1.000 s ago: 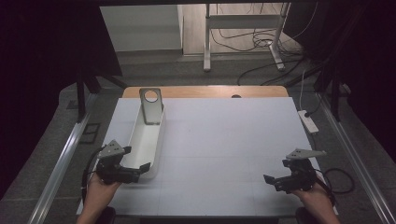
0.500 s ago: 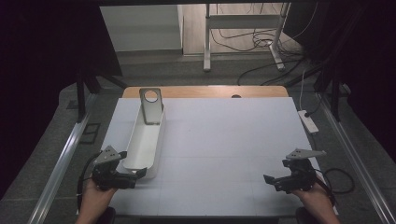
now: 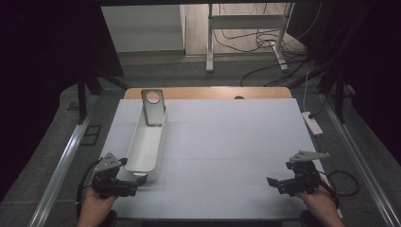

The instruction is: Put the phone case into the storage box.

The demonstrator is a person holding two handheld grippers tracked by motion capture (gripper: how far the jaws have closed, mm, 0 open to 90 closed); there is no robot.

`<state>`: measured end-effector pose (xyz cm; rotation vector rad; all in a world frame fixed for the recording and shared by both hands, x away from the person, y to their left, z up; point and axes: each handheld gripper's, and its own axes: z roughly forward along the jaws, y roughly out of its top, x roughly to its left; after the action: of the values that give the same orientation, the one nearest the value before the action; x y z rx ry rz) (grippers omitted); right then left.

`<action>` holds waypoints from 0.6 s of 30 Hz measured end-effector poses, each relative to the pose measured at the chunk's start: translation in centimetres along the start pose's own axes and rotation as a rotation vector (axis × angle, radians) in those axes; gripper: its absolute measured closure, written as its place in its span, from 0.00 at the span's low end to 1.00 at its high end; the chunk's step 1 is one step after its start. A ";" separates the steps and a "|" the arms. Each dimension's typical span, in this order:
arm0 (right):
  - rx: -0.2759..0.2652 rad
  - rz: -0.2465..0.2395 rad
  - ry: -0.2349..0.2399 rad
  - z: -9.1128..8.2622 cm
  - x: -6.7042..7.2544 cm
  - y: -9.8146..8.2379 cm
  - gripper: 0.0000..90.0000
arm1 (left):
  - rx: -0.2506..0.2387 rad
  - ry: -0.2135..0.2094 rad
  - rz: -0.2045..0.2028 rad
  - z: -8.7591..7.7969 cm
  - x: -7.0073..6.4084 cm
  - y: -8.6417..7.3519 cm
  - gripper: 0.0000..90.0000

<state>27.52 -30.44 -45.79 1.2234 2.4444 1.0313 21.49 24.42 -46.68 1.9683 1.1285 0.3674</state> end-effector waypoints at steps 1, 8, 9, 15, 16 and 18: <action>0.000 0.000 0.000 0.0 0.0 0.0 0.02 | 0.000 0.000 0.000 0.0 0.0 0.0 0.01; 0.002 -0.002 -0.002 0.0 0.0 0.0 0.02 | 0.003 0.002 -0.007 -0.3 -0.1 -0.5 0.01; 0.002 -0.002 -0.002 0.0 0.0 0.0 0.02 | 0.003 0.000 -0.009 -0.4 -0.1 -0.6 0.01; 0.005 -0.006 -0.010 0.0 0.1 0.0 0.02 | 0.014 0.006 0.008 -0.4 -0.5 -0.6 0.01; 0.006 -0.007 -0.010 0.0 0.1 0.0 0.02 | 0.016 0.008 0.012 -0.4 -0.5 -0.7 0.01; 0.006 -0.006 -0.011 0.0 0.1 0.0 0.02 | 0.019 0.019 0.026 -0.3 -0.8 -0.7 0.01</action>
<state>27.49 -30.37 -45.76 1.2191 2.4435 1.0140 20.46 24.11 -46.96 2.0018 1.1227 0.3912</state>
